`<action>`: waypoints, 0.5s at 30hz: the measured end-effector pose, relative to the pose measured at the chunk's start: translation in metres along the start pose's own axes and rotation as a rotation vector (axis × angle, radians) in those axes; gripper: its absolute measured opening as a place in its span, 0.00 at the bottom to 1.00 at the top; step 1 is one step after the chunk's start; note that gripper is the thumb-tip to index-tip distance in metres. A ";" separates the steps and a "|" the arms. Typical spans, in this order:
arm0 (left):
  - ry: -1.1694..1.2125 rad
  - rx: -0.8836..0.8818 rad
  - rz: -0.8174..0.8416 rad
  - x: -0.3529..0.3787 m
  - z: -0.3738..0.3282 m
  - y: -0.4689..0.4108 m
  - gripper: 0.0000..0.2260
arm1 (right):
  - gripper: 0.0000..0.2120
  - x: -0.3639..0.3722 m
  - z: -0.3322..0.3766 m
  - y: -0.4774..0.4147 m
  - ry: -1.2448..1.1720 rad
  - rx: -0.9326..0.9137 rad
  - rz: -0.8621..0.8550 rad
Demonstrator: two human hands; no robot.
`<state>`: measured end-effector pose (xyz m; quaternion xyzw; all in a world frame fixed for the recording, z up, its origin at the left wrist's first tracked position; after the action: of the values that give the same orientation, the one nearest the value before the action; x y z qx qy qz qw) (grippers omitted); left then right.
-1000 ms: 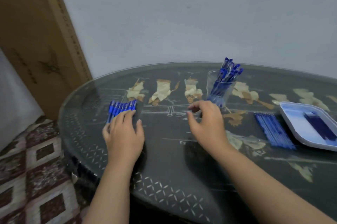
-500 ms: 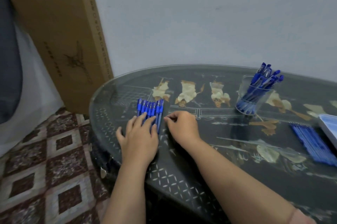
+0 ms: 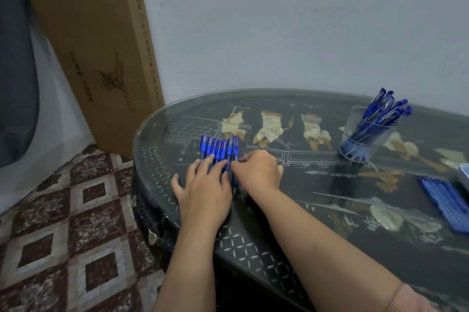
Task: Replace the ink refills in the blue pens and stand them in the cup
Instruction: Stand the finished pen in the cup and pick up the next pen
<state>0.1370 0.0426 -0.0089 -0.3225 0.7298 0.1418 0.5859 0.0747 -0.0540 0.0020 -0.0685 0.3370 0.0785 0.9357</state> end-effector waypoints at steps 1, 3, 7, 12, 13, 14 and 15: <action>0.000 0.000 0.002 0.000 0.000 0.000 0.17 | 0.08 0.000 0.000 0.000 0.007 0.005 -0.001; -0.004 0.001 0.004 -0.001 0.000 0.000 0.17 | 0.09 0.002 0.001 0.001 0.025 0.006 0.000; -0.005 -0.003 0.007 -0.001 -0.001 0.000 0.17 | 0.10 0.003 0.005 0.001 0.038 0.031 0.005; -0.002 -0.006 -0.004 0.000 0.001 -0.001 0.17 | 0.10 -0.006 0.001 -0.002 -0.006 0.088 -0.013; 0.001 -0.008 -0.005 -0.001 0.001 -0.001 0.17 | 0.10 -0.011 -0.001 -0.003 -0.008 0.090 -0.012; 0.005 -0.010 -0.004 -0.001 0.000 -0.002 0.17 | 0.10 -0.016 -0.004 -0.004 -0.011 0.088 -0.008; 0.007 -0.010 -0.002 -0.001 0.000 -0.002 0.17 | 0.09 -0.023 -0.007 -0.004 -0.020 0.087 -0.002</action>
<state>0.1385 0.0416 -0.0078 -0.3268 0.7307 0.1438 0.5819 0.0539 -0.0615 0.0117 -0.0275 0.3307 0.0633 0.9412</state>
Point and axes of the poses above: each hand's wrist, its own y-axis away from the middle knuckle, its own x-axis out of the palm, z = x × y, the point moved 1 cm from there along -y, towards the middle knuckle, and after that the axes turned 11 degrees about -y, right-handed, at the moved point
